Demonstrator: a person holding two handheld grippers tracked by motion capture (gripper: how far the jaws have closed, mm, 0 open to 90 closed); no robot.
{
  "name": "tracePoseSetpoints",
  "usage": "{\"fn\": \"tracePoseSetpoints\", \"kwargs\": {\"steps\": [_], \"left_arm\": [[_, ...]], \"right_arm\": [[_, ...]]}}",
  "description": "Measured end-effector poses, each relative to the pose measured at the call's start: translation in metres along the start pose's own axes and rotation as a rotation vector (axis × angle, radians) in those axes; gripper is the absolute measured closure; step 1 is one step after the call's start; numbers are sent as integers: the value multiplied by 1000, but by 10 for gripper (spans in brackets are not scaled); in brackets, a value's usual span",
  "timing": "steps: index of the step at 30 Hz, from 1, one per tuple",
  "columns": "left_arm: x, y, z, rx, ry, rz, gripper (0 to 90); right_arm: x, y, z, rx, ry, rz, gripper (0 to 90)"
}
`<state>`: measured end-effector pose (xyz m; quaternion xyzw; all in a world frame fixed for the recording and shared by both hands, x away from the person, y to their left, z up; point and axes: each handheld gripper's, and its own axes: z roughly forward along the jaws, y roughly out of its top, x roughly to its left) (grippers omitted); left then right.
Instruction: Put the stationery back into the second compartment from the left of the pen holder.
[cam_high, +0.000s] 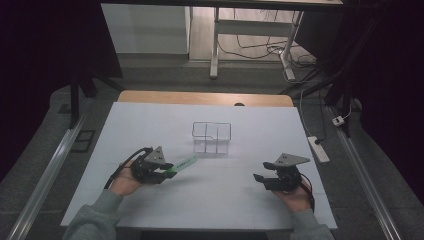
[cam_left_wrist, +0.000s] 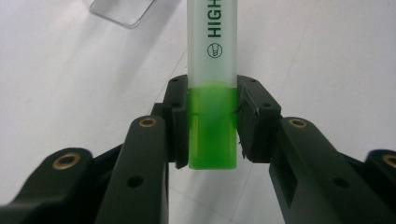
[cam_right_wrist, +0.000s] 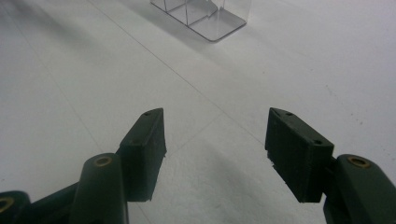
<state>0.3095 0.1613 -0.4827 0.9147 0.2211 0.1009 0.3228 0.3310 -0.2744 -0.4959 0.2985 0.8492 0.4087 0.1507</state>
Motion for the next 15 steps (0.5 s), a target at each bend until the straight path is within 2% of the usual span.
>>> {"fn": "tracePoseSetpoints", "kwargs": {"steps": [11,15], "left_arm": [[-7,11,9,-2,-7,27,664],[-10,19,15,14,-8,57,664]], "right_arm": [[3,2,0,3,4,-15,369],[6,5,0,-5,19,-19,359]]}}
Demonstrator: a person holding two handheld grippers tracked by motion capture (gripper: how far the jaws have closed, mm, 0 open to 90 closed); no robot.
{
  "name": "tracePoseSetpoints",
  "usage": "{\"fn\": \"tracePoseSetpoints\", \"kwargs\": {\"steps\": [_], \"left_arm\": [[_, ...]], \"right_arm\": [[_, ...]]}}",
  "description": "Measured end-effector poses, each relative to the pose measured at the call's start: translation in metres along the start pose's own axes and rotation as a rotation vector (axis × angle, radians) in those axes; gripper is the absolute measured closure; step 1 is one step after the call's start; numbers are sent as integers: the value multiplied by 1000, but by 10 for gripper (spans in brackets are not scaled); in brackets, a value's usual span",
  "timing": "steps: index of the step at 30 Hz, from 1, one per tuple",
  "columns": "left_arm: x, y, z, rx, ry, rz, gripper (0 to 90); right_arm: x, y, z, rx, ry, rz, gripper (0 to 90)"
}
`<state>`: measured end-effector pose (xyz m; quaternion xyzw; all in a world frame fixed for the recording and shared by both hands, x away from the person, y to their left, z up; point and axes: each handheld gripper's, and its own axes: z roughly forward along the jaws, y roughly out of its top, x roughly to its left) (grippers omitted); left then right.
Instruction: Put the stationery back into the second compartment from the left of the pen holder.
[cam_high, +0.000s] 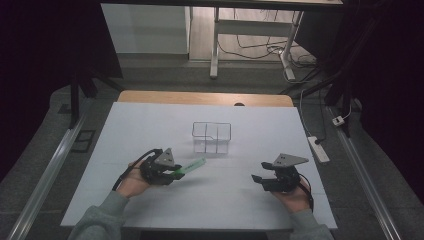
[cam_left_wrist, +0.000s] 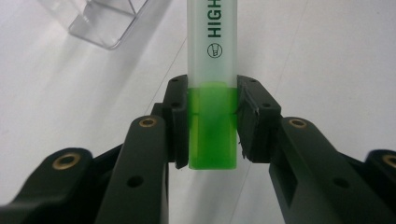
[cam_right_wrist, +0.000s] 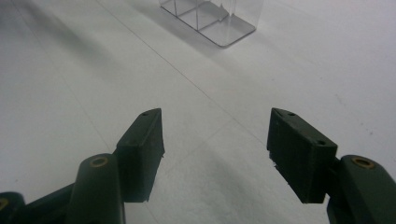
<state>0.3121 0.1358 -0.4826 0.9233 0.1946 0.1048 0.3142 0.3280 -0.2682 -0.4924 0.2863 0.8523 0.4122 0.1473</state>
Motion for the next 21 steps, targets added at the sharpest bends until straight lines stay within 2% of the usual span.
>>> {"fn": "tracePoseSetpoints", "kwargs": {"steps": [12,16,21], "left_arm": [[-7,14,11,16,-13,45,664],[-8,17,14,18,-16,52,664],[-14,25,21,31,-19,82,664]], "right_arm": [[9,9,3,-16,30,-24,341],[11,10,4,-10,40,-32,334],[17,14,8,3,52,-52,317]]}}
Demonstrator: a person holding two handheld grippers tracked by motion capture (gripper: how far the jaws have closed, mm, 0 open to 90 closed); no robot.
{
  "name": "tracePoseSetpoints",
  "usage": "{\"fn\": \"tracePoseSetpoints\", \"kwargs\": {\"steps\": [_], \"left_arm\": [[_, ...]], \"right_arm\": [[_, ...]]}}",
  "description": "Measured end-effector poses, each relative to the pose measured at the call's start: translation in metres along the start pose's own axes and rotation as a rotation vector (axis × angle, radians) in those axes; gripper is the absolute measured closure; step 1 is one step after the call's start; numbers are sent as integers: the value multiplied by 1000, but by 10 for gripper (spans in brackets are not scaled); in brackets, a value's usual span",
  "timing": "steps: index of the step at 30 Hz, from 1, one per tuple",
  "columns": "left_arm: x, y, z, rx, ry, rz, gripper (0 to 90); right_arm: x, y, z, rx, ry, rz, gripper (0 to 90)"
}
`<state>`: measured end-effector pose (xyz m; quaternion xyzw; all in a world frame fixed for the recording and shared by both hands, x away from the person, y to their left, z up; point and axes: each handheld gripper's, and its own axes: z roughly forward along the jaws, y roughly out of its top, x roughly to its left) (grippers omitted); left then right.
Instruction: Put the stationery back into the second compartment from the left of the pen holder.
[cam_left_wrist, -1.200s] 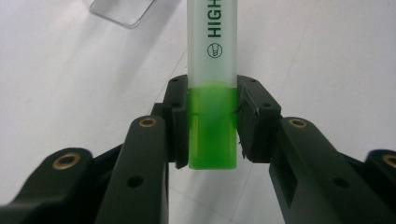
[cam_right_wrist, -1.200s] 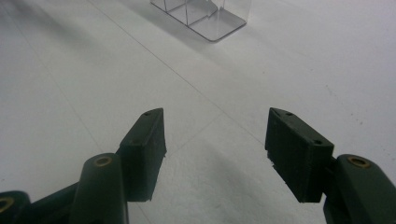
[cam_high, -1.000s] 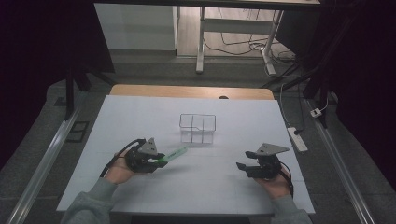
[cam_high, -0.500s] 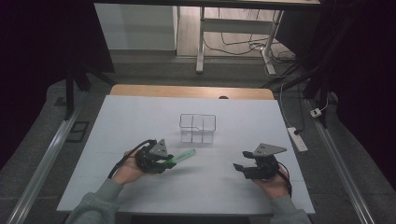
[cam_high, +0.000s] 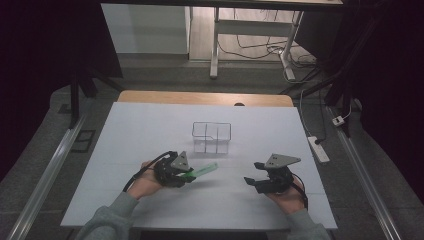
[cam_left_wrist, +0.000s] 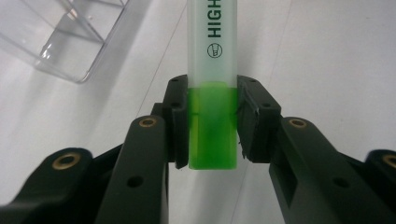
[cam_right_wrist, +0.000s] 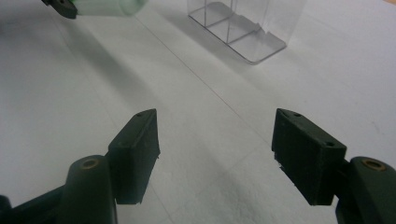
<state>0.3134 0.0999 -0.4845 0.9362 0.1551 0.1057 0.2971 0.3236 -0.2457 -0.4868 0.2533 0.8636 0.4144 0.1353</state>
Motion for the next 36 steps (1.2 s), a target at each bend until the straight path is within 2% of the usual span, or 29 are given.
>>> {"fn": "tracePoseSetpoints", "kwargs": {"steps": [6,11,15,19,21,26,29,36], "left_arm": [[-5,9,11,19,-17,24,664],[-9,15,19,45,-15,50,663],[-9,17,22,50,-23,53,663],[-11,20,27,64,-25,59,663],[-12,23,30,71,-32,65,663],[-14,27,33,80,-41,77,663],[-15,28,34,82,-44,79,663],[-17,29,35,87,-48,84,663]], "right_arm": [[5,7,7,7,30,-16,308],[11,15,12,12,46,-37,301],[15,21,17,15,67,-44,300],[19,30,22,24,65,-81,303],[20,34,24,25,77,-82,309],[25,40,33,59,109,-104,315],[30,42,39,80,110,-130,325],[42,51,53,130,151,-190,350]]}}
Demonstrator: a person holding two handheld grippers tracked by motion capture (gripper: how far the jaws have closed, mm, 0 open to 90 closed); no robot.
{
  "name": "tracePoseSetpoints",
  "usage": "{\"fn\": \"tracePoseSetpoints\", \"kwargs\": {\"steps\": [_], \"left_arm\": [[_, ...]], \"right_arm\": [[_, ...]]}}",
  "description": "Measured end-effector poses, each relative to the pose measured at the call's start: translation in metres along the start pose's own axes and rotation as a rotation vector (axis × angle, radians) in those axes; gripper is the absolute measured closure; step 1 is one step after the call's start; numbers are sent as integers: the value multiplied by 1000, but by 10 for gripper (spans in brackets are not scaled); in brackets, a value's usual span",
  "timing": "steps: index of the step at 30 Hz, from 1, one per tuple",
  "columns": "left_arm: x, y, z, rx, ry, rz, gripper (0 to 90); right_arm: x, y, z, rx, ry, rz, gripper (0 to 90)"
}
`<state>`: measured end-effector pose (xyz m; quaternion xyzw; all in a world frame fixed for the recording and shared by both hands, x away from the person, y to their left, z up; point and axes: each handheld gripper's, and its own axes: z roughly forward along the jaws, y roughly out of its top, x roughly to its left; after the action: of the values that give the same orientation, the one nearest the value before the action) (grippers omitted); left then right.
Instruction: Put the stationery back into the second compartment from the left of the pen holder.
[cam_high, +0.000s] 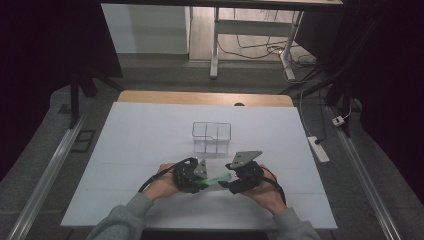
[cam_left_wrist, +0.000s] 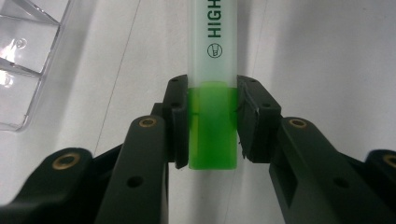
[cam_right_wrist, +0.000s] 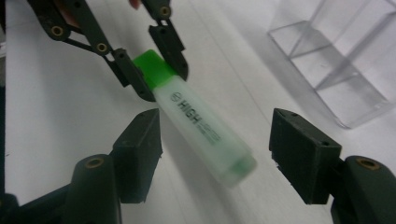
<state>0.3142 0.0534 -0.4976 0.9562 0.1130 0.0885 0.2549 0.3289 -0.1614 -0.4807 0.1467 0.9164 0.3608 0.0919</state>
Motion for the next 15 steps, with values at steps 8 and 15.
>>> {"fn": "tracePoseSetpoints", "kwargs": {"steps": [8,15], "left_arm": [[-2,2,0,-3,-20,9,663],[-2,0,-3,-11,-56,33,662]], "right_arm": [[7,4,11,62,10,-56,386],[13,3,18,152,7,-124,539]]}}
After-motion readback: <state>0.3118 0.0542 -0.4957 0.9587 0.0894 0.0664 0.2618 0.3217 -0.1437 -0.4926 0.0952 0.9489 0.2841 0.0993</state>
